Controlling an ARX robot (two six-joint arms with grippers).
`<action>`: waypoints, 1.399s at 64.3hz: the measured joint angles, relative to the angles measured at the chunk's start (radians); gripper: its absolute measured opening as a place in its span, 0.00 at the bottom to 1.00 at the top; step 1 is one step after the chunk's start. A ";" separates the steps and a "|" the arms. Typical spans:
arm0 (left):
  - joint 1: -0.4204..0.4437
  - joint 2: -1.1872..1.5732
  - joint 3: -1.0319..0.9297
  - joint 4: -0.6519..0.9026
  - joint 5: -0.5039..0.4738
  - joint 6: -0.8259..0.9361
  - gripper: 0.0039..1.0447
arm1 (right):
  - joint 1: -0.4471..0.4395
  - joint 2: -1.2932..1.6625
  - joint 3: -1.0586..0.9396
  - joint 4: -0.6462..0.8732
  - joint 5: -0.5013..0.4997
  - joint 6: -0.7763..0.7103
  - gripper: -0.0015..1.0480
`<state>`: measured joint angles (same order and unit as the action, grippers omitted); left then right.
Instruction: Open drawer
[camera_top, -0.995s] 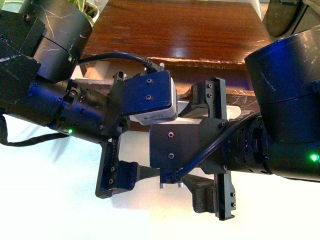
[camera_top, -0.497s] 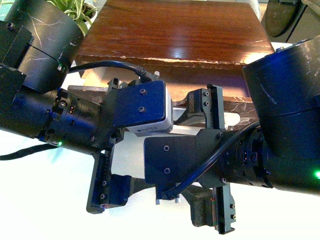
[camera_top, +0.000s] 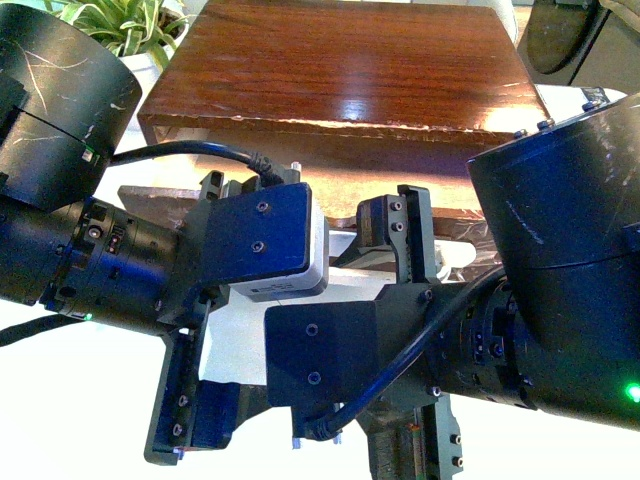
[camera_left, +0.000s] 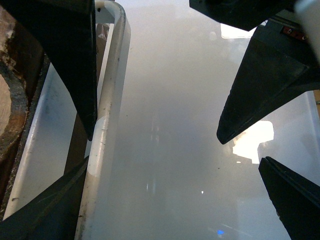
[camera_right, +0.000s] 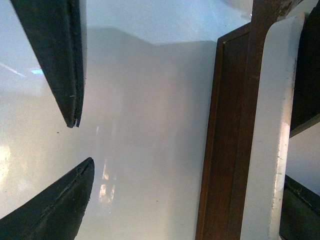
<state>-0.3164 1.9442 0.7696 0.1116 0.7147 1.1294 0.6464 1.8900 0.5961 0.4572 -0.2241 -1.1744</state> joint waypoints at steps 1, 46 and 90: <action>0.000 -0.001 -0.002 0.000 0.000 0.000 0.92 | 0.002 0.000 0.000 0.000 0.000 0.000 0.92; 0.018 -0.011 -0.025 0.006 0.019 0.015 0.92 | 0.012 0.008 -0.004 0.008 -0.008 -0.006 0.92; 0.072 -0.046 -0.009 -0.045 0.081 -0.028 0.92 | 0.002 0.003 -0.004 0.061 -0.016 0.004 0.92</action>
<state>-0.2447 1.8980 0.7609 0.0666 0.7959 1.1011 0.6479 1.8927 0.5922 0.5186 -0.2398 -1.1706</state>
